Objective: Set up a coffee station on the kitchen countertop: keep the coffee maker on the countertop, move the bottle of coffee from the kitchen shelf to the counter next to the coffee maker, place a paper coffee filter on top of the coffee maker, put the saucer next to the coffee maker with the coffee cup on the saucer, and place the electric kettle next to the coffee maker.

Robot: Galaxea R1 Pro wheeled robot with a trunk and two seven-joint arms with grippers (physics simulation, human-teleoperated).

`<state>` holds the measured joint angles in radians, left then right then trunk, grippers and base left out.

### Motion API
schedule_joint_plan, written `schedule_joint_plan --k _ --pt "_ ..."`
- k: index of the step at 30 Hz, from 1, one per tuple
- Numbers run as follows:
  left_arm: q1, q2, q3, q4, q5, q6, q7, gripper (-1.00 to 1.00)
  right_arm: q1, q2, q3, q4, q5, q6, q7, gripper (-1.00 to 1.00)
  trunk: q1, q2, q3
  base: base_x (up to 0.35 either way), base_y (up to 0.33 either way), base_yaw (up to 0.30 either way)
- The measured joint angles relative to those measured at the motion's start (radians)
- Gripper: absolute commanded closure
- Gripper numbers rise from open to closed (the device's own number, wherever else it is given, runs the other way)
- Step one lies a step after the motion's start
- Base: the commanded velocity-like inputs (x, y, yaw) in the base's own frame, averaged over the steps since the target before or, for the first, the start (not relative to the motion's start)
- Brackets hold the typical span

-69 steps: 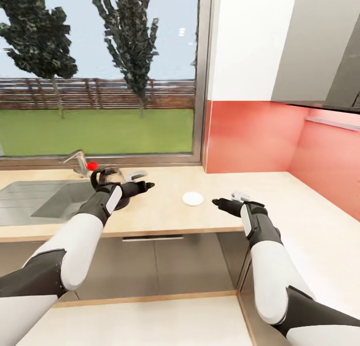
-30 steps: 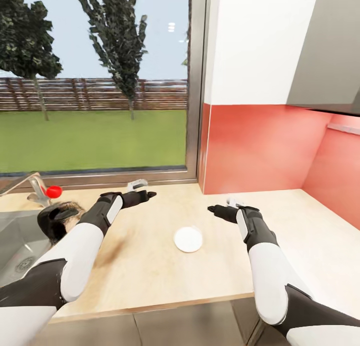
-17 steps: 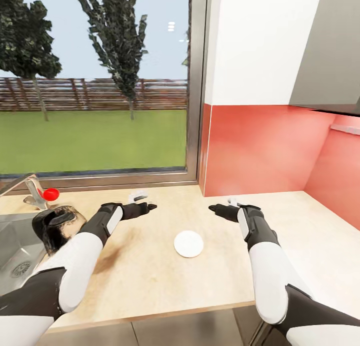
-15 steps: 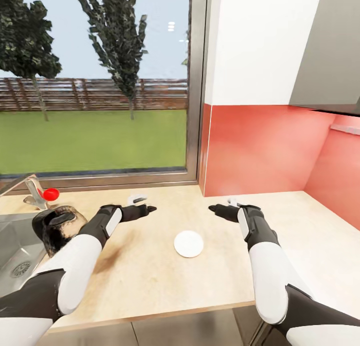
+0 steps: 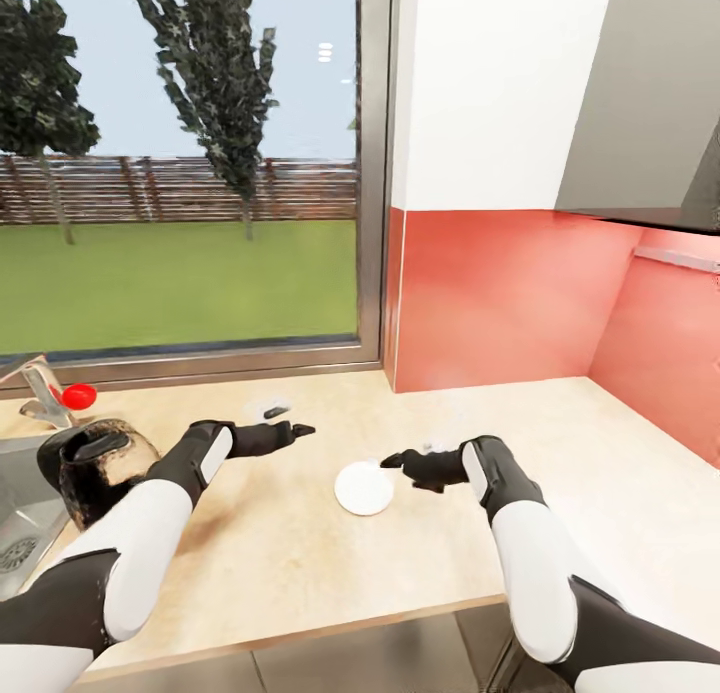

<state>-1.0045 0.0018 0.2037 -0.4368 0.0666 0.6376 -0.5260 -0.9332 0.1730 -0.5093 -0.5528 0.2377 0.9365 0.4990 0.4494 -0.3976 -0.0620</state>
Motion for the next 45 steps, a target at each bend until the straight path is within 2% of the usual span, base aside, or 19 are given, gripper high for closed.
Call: schedule_joint_plan --k 7,19,30,39,45 --pt "0.018 0.000 -0.001 0.001 0.000 -0.001 0.000 -1.00 0.006 0.000 0.000 0.111 -0.001 -0.001 0.003 -1.00 0.000 0.000 0.000 0.000 0.000 -0.019" --pt "0.059 -0.004 0.000 0.002 0.003 -0.005 -0.002 -1.00 0.007 0.000 -0.001 0.165 -0.003 -0.001 0.006 -1.00 0.000 0.000 0.000 0.099 0.000 0.000" --pt "0.087 -0.010 -0.002 0.003 0.006 -0.003 -0.007 -1.00 0.008 0.000 -0.002 0.172 -0.007 -0.003 0.008 -1.00 0.000 0.000 0.000 0.013 0.000 0.000" --pt "0.110 -0.014 -0.001 0.041 0.045 -0.007 -0.020 -1.00 0.009 0.000 -0.003 0.181 -0.012 -0.002 0.008 -1.00 0.000 0.000 0.000 0.000 0.000 0.000" --pt "0.122 -0.029 -0.001 0.047 0.063 -0.013 -0.049 -1.00 0.010 0.000 -0.003 0.181 -0.012 -0.003 0.008 -1.00 0.000 0.000 0.000 0.000 0.000 -0.021"
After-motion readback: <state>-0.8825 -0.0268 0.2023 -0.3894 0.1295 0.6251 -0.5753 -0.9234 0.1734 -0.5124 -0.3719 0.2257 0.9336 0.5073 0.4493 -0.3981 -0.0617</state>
